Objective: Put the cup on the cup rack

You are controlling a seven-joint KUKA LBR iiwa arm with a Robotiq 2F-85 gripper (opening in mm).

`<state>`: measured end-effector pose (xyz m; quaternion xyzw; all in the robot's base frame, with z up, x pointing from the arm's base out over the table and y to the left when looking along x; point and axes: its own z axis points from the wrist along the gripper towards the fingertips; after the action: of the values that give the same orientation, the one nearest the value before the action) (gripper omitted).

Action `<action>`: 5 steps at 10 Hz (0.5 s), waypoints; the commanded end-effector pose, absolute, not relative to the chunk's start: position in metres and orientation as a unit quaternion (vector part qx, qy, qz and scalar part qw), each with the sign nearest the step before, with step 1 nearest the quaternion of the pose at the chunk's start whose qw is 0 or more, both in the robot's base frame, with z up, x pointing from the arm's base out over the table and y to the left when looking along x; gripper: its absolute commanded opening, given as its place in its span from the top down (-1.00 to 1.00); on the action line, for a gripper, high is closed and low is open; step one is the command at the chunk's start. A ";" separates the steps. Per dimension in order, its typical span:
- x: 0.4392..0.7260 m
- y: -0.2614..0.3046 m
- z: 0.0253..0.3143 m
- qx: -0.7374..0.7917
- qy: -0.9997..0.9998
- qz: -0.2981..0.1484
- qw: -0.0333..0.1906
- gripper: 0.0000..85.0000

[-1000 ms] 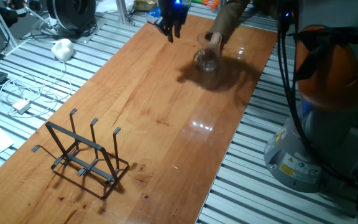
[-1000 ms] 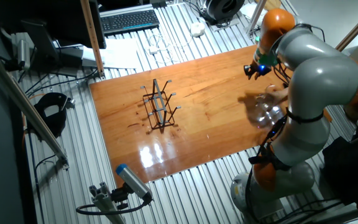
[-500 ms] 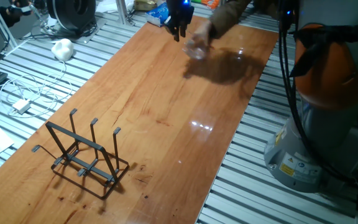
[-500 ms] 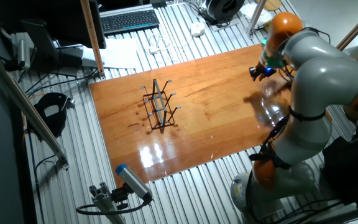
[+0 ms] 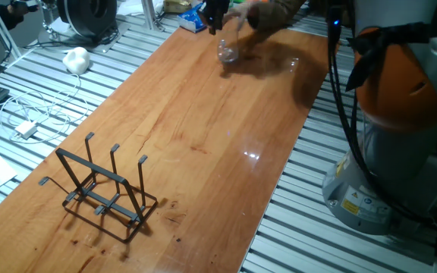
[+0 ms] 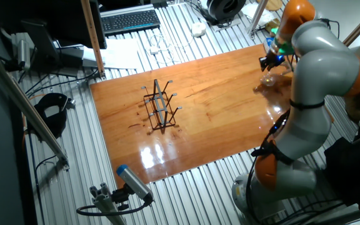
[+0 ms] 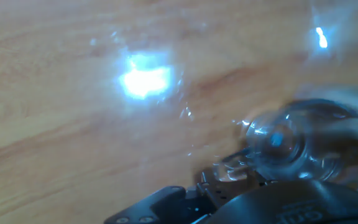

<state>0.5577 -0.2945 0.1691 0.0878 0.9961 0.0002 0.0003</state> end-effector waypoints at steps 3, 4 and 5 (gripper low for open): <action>0.583 -0.302 0.162 0.089 0.996 -0.001 -0.005 0.20; 0.585 -0.296 0.156 0.094 0.996 -0.001 -0.005 0.20; 0.584 -0.287 0.153 0.102 0.995 -0.001 -0.007 0.20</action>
<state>0.5823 -0.2844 0.1529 0.1048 0.9945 -0.0018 -0.0073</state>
